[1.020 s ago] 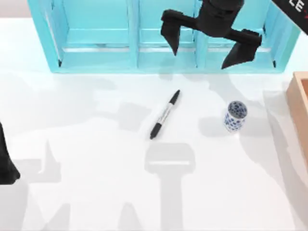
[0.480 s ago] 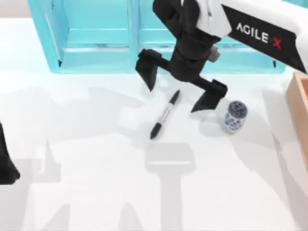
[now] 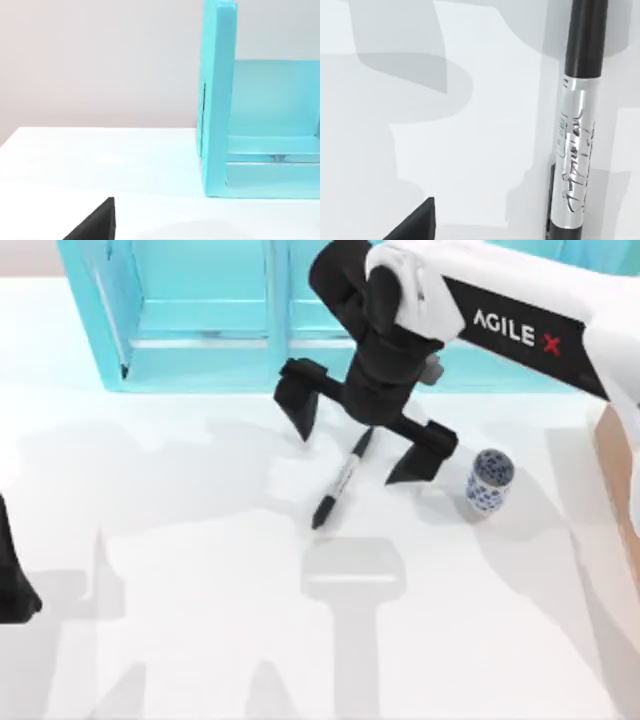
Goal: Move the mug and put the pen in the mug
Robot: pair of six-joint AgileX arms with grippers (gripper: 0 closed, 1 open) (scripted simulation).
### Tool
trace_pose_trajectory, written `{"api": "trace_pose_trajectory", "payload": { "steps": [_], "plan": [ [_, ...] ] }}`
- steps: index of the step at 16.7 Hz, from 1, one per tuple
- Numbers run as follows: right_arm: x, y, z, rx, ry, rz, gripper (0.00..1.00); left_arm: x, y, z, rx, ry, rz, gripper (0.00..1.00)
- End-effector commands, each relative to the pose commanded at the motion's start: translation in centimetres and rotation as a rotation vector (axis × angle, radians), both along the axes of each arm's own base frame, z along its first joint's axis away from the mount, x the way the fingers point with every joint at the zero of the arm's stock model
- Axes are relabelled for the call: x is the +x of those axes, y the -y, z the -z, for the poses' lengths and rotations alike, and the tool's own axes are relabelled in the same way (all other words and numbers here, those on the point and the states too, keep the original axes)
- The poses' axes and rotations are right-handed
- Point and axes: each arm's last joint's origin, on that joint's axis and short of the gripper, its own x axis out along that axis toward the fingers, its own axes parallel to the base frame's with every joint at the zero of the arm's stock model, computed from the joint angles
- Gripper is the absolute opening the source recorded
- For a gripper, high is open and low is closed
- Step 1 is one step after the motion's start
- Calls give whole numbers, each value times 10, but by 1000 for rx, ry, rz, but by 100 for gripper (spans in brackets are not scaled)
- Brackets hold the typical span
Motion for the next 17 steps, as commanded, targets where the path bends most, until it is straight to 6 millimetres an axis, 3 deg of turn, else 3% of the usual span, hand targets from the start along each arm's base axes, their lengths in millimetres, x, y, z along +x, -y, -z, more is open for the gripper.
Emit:
{"api": "trace_pose_trajectory", "payload": {
  "steps": [5,10,17],
  "plan": [
    [3,-10,56,0,0,0,100,0,0,0,0,0,0,100],
    [2,-12,64,0,0,0,100,0,0,0,0,0,0,100],
    [2,-12,64,0,0,0,47,0,0,0,0,0,0,100]
  ]
}}
